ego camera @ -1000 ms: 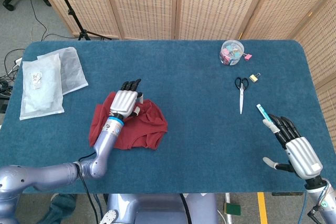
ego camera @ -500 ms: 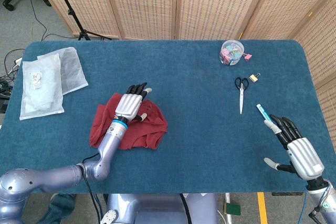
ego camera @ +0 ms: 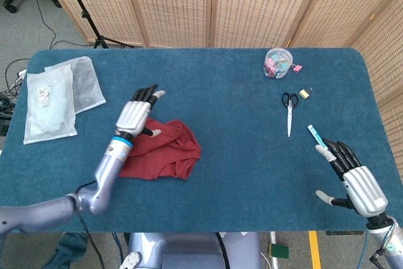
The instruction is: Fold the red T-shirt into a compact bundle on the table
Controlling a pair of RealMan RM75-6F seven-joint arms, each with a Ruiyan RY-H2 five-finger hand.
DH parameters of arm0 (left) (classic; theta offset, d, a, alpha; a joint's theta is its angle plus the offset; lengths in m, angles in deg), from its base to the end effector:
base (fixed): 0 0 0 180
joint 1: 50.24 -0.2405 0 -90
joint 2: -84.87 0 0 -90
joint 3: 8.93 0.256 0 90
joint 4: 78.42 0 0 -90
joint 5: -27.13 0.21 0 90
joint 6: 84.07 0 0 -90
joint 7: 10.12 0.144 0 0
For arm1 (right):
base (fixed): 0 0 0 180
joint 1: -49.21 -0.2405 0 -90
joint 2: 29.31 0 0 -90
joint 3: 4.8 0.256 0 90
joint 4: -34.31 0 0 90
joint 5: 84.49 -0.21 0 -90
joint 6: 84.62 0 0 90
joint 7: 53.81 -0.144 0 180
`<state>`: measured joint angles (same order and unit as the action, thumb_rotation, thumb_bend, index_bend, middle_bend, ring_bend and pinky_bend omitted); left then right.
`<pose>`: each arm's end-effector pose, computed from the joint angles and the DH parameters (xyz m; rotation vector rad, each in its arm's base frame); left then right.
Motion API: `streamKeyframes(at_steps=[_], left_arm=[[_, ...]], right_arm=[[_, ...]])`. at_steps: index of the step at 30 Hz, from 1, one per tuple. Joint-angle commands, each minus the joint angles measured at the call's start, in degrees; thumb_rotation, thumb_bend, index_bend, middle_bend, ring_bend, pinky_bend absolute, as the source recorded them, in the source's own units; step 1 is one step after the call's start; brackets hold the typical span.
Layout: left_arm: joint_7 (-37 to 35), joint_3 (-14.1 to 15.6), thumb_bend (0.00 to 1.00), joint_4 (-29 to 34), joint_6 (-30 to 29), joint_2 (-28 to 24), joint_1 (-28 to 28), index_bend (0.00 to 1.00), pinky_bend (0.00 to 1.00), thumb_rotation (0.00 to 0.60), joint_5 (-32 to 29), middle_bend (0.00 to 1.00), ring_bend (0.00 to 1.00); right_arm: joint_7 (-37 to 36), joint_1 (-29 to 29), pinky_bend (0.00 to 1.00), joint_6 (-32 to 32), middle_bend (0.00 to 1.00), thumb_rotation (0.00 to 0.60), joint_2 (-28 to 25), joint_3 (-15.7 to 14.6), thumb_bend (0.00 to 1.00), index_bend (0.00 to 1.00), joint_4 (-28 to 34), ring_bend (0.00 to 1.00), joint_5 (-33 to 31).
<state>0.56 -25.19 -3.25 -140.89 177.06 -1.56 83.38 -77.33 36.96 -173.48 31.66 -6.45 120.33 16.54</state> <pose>-0.1274 0.4017 0.0021 -1.6260 -1.0597 -1.0992 -0.2827 -0.1996 0.1677 1.6387 -0.9651 1.2699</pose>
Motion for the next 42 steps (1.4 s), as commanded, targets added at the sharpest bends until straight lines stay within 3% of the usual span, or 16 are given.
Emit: streamKeyframes(at_steps=[1, 4, 7, 11, 14, 23, 30, 42], left_arm=[[-3.01, 0.01, 0.11, 0.86, 0.52, -4.75, -3.23, 0.19, 0.0, 0.6, -1.15, 0.0, 0.0], [-4.39, 0.89, 0.13, -1.71, 1.86, -7.36, -4.24, 0.21, 0.0, 0.6, 0.32, 0.0, 0.0], [-9.4, 5.23, 0.17, -8.49, 1.08, -8.04, -6.1, 0.25, 0.0, 0.6, 9.33, 0.0, 0.0], [-20.42, 9.77, 0.21, -21.92, -2.03, -3.39, -7.22, 0.28, 0.0, 0.6, 19.75, 0.0, 0.0], [-26.69, 11.39, 0.21, -30.59, -4.06, 0.85, -7.0, 0.29, 0.0, 0.6, 23.97, 0.0, 0.0], [-35.43, 15.24, 0.21, -48.67, -9.27, 9.95, -6.61, 0.29, 0.0, 0.6, 31.23, 0.0, 0.0], [-38.68, 16.3, 0.21, -56.0, -9.07, 14.55, -6.18, 0.29, 0.0, 0.6, 32.72, 0.0, 0.0], [-39.45, 16.32, 0.3, -60.5, -7.79, 19.29, -5.16, 0.32, 0.0, 0.6, 33.01, 0.0, 0.0]], right_arm=[[0.59, -0.06, 0.0, 0.22, 0.0, 0.6, 0.14, -0.08, 0.19, 0.0, 0.15, 0.0, 0.13], [1.38, -0.12, 0.0, 0.5, 0.0, 0.6, 0.32, -0.19, 0.19, 0.0, 0.38, 0.0, 0.31], [2.34, -0.28, 0.0, 1.09, 0.0, 0.6, 0.59, -0.18, 0.19, 0.0, 0.52, 0.0, 0.15], [3.37, -0.55, 0.0, 2.06, 0.0, 0.6, 0.98, -0.21, 0.19, 0.0, 0.6, 0.0, -0.14], [4.13, -0.68, 0.0, 2.46, 0.0, 0.6, 1.22, -0.15, 0.19, 0.0, 0.79, 0.0, -0.31], [4.97, -1.1, 0.0, 3.97, 0.0, 0.6, 1.55, 0.1, 0.19, 0.0, 0.84, 0.0, -1.49], [4.93, -1.1, 0.0, 3.96, 0.0, 0.6, 1.52, 0.06, 0.2, 0.0, 0.88, 0.0, -1.5], [4.06, -1.05, 0.0, 3.64, 0.0, 0.6, 1.21, 0.1, 0.2, 0.0, 0.8, 0.0, -1.54]])
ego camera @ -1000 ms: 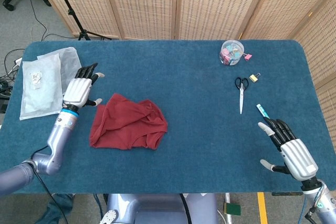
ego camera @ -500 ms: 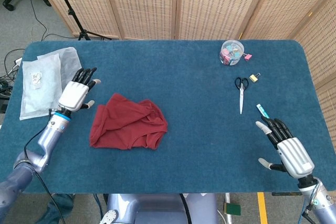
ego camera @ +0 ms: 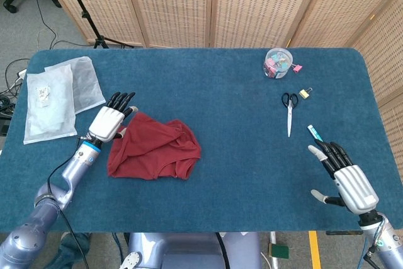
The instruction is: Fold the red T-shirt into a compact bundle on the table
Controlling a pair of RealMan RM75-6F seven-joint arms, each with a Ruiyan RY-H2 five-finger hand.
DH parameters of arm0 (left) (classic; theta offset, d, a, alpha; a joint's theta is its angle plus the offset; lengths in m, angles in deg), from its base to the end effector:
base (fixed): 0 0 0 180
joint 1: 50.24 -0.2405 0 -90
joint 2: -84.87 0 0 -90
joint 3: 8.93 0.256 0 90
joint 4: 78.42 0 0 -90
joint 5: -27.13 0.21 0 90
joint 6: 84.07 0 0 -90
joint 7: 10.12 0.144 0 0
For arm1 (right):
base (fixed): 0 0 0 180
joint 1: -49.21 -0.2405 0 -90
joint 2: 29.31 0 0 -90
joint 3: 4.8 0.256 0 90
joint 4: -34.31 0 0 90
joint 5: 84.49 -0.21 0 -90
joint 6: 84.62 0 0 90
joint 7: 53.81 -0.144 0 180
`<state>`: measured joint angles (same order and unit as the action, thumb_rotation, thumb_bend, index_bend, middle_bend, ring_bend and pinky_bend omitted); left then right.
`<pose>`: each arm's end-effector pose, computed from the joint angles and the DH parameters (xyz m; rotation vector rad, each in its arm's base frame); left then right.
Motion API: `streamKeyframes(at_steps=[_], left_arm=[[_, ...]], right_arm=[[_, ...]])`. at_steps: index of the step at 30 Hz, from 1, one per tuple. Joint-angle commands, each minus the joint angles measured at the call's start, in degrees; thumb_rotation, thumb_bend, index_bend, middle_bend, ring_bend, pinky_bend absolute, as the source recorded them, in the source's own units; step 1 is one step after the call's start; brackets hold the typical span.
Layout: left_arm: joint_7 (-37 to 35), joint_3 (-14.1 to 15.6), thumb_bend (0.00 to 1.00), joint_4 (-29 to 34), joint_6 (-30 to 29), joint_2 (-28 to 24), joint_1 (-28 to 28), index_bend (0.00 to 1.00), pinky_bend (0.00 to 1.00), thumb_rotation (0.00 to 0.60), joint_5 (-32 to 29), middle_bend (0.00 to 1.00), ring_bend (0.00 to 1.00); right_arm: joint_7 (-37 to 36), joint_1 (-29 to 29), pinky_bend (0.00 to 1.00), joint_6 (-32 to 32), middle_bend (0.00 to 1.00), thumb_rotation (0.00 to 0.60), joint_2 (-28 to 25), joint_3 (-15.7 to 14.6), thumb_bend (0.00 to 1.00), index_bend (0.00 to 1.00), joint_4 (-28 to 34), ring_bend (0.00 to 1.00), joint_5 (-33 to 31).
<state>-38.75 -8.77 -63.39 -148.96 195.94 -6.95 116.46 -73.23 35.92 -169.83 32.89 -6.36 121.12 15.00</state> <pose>-0.2446 0.4093 -0.0104 -1.8282 -0.6647 -1.0194 -0.2825 -0.2059 0.1540 1.6607 -0.9654 1.1984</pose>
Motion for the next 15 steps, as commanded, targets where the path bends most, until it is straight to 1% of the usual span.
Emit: streamKeyframes(at_steps=[1, 6, 15], left_arm=[[-0.16, -0.13, 0.3, -0.55, 0.43, 0.65, 0.31, 0.32, 0.0, 0.6, -0.1, 0.0, 0.0], [0.02, -0.02, 0.34, -1.33, 0.89, 1.53, 0.65, 0.34, 0.0, 0.6, 0.04, 0.0, 0.0], [-0.25, -0.24, 0.39, -2.21, 0.25, 2.8, 0.61, 0.45, 0.0, 0.6, -0.12, 0.0, 0.0]], right_arm=[[-0.09, 0.0, 0.0, -0.03, 0.0, 0.6, -0.03, 0.0, 0.19, 0.0, 0.01, 0.0, 0.01], [-0.34, -0.01, 0.0, -0.1, 0.0, 0.6, -0.11, 0.03, 0.19, 0.0, -0.03, 0.0, -0.01], [-0.72, 0.07, 0.0, -0.4, 0.0, 0.6, -0.26, -0.02, 0.19, 0.0, -0.04, 0.0, 0.15]])
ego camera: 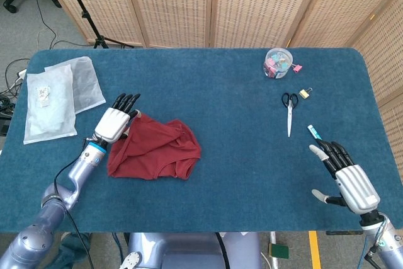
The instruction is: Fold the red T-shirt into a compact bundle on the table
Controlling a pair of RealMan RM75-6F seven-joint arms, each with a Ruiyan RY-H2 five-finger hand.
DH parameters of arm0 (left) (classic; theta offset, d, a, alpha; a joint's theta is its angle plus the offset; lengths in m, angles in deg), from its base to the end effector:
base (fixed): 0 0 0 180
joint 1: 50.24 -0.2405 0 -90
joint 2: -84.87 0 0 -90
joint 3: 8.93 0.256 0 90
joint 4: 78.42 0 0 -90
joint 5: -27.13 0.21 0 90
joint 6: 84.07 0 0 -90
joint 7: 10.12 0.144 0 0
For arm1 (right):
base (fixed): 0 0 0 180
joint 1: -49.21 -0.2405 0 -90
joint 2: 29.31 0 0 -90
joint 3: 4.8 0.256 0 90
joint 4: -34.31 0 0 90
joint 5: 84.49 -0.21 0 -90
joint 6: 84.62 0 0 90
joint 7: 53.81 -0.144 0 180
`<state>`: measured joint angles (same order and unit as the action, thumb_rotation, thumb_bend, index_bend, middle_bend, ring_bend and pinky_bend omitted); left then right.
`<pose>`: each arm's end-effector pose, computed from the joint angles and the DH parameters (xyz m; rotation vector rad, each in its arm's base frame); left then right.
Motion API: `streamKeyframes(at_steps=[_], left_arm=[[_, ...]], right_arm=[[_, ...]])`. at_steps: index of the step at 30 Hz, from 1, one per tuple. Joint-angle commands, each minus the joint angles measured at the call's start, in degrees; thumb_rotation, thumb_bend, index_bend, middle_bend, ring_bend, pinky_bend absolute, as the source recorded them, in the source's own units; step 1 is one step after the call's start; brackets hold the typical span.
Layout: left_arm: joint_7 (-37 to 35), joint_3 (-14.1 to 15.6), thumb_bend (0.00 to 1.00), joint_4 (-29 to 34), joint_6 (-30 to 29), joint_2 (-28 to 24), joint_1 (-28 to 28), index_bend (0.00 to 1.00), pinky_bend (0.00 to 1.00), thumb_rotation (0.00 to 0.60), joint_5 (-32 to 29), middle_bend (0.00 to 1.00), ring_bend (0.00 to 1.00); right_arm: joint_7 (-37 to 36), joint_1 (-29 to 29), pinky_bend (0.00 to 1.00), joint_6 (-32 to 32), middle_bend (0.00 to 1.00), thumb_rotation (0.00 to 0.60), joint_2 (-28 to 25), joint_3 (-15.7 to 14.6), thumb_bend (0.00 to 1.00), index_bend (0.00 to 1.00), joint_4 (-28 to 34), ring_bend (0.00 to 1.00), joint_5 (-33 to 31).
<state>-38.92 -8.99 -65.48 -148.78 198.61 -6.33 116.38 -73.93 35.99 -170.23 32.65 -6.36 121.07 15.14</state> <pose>-0.2361 0.4081 -0.0233 -1.8313 -0.6712 -1.0336 -0.2824 -0.2055 0.1561 1.6569 -0.9679 1.2085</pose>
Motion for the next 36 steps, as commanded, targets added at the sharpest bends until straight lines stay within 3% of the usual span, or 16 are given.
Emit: streamKeyframes(at_steps=[1, 19, 29, 36], left_arm=[[-0.1, -0.02, 0.4, -0.22, 0.1, 0.21, -0.01, 0.46, 0.0, 0.6, -0.04, 0.0, 0.0], [-0.39, -0.21, 0.51, -0.51, -1.27, 0.69, -0.22, 0.66, 0.0, 0.6, -0.14, 0.0, 0.0], [-1.05, -0.31, 0.53, 1.72, -11.4, -1.45, -0.29, 0.68, 0.0, 0.6, 1.05, 0.0, 0.0], [1.14, 1.83, 0.53, 4.29, -18.24, -2.77, -0.63, 0.68, 0.0, 0.6, 4.2, 0.0, 0.0]], right_arm=[[-0.02, 0.01, 0.0, -0.01, 0.0, 0.6, -0.02, -0.02, 0.19, 0.0, 0.01, 0.0, 0.02], [-0.22, 0.11, 0.0, -0.39, 0.0, 0.6, -0.13, -0.06, 0.21, 0.0, 0.07, 0.0, 0.24], [-0.14, 0.14, 0.0, -0.54, 0.0, 0.6, -0.18, -0.15, 0.21, 0.0, 0.2, 0.0, 0.51], [0.13, 0.2, 0.0, -0.67, 0.0, 0.6, -0.21, -0.31, 0.21, 0.0, 0.44, 0.0, 0.84]])
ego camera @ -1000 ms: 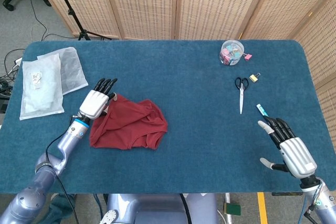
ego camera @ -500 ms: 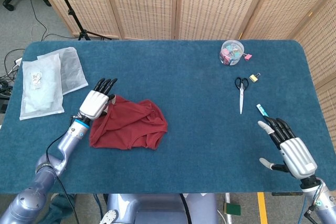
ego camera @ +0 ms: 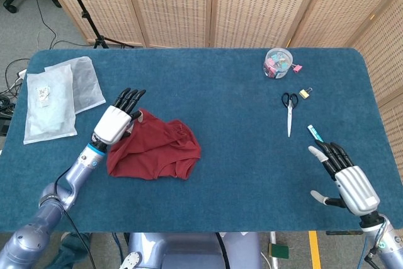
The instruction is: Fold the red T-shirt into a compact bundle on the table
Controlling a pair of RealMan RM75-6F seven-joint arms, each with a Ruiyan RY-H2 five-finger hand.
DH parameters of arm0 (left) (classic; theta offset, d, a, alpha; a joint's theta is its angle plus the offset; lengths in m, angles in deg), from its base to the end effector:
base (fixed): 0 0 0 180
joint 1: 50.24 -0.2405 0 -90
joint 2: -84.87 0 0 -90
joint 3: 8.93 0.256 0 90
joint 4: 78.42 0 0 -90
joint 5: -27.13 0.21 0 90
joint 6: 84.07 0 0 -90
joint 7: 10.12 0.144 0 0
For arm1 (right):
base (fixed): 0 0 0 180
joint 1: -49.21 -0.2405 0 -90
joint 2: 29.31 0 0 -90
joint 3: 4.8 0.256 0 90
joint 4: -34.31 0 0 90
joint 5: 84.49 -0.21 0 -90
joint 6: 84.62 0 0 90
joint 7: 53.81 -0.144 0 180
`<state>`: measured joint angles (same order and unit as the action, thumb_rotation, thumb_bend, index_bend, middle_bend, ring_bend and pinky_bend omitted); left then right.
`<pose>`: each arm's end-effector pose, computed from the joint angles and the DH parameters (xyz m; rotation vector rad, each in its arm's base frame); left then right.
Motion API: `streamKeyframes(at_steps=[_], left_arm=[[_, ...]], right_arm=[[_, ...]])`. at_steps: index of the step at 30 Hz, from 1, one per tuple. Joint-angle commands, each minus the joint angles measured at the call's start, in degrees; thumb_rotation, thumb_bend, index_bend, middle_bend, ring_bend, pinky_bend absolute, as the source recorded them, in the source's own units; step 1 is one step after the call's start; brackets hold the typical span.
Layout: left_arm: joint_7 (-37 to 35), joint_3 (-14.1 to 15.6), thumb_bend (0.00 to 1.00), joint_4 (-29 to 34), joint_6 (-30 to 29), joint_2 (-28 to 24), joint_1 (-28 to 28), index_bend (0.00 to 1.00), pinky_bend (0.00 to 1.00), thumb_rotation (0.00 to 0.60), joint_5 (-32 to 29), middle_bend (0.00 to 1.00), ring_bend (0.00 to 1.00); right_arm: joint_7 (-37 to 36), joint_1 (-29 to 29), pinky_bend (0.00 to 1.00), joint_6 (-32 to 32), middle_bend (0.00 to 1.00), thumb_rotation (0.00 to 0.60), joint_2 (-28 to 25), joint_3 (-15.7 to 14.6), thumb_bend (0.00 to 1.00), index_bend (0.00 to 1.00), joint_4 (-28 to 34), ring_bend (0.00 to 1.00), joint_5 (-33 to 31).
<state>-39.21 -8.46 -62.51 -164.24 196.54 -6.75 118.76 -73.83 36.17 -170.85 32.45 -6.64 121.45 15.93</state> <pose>-0.2082 0.3922 -0.0014 -1.8343 -0.4783 -1.2954 -0.2802 -0.2026 0.1564 1.6657 -0.9634 1.2186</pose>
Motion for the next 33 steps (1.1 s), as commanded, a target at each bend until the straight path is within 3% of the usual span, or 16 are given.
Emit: streamKeyframes(at_steps=[1, 11, 33], left_arm=[[1.96, 1.67, 0.53, 1.57, -3.48, -0.73, -0.21, 0.68, 0.0, 0.6, 2.31, 0.0, 0.0], [9.74, 6.53, 0.53, 2.36, -10.71, 0.21, -0.52, 0.68, 0.0, 0.6, 8.59, 0.0, 0.0], [19.66, 13.16, 0.52, -0.78, -15.12, 2.33, -0.04, 0.68, 0.0, 0.6, 16.45, 0.0, 0.0]], right_arm=[[0.05, 0.03, 0.0, -0.07, 0.0, 0.6, -0.03, -0.04, 0.21, 0.0, 0.08, 0.0, 0.08], [0.1, 0.18, 0.0, -0.38, 0.0, 0.6, -0.23, -0.24, 0.21, 0.0, 0.21, 0.0, 0.46], [-0.34, 0.36, 0.0, -0.81, 0.0, 0.6, -0.66, -0.45, 0.21, 0.0, 0.38, 0.0, 0.8]])
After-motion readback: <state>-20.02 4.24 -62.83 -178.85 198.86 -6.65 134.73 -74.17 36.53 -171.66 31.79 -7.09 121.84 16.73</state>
